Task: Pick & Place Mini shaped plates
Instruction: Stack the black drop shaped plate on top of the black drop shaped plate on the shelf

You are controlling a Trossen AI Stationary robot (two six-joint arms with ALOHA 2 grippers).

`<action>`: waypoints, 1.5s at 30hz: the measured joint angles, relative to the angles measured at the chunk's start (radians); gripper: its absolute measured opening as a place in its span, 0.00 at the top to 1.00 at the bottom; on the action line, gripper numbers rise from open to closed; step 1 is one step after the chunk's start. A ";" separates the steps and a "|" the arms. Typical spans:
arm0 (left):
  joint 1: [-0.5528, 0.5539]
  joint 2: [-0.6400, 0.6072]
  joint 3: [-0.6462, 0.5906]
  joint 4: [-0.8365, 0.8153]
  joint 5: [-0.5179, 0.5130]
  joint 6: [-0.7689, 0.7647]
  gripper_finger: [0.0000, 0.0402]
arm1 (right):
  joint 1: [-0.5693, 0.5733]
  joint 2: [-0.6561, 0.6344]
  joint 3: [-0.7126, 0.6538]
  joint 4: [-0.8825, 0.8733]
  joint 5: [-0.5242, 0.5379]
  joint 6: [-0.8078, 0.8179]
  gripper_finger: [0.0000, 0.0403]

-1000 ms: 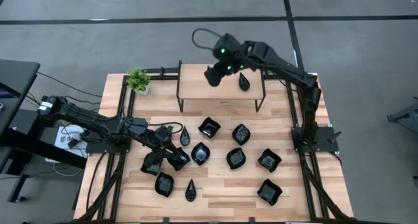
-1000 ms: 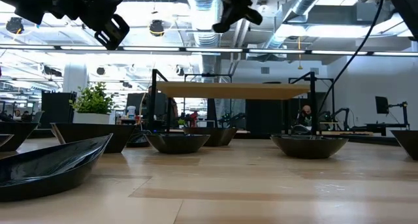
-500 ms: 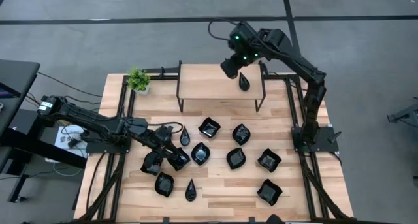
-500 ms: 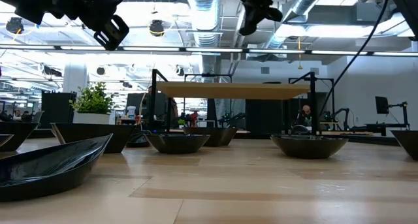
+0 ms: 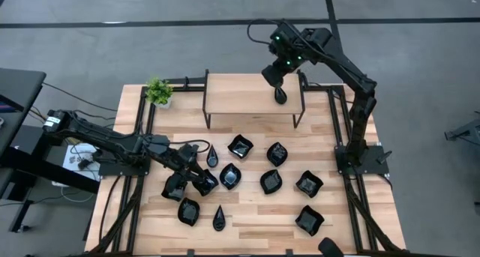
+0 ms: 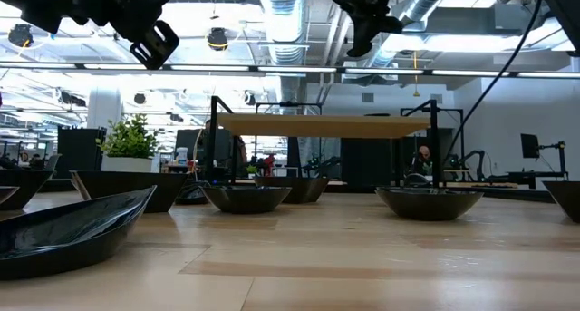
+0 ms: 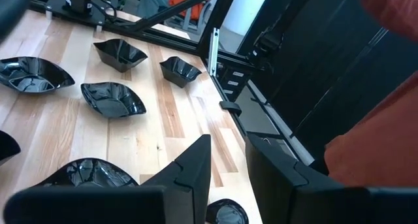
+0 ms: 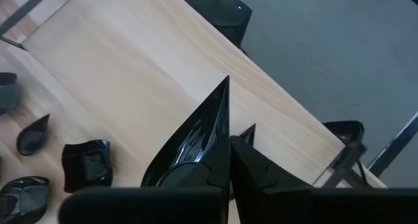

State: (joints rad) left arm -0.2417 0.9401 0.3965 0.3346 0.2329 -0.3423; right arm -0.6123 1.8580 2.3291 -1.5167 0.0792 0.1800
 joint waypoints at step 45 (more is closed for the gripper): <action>0.000 0.000 0.000 0.027 -0.027 -0.033 0.76 | 0.006 -0.663 -1.197 0.886 -0.004 0.072 1.00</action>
State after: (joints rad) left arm -0.2413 0.9401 0.3965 0.3620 0.2061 -0.3756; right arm -0.6061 1.1953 1.1316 -0.6308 0.0750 0.2519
